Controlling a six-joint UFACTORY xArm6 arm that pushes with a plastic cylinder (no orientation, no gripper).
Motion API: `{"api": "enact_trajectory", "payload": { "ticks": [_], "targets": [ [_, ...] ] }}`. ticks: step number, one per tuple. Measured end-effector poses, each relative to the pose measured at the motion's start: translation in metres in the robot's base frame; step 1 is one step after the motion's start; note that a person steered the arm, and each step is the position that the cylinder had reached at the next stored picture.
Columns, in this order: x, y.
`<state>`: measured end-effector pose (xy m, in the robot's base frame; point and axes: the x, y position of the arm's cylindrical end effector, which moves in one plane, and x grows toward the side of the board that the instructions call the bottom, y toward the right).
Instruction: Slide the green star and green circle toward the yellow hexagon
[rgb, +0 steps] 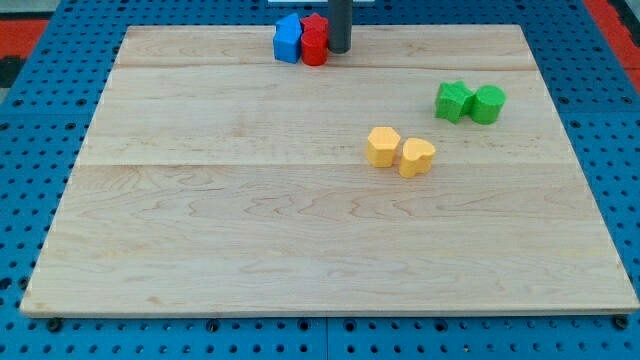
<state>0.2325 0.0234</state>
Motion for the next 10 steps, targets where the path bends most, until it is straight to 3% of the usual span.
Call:
{"api": "enact_trajectory", "payload": {
  "ticks": [2,6,8,9,10],
  "targets": [
    [-0.016,0.043],
    [-0.029,0.058],
    [-0.018,0.175],
    [0.020,0.237],
    [0.091,0.250]
  ]
}}
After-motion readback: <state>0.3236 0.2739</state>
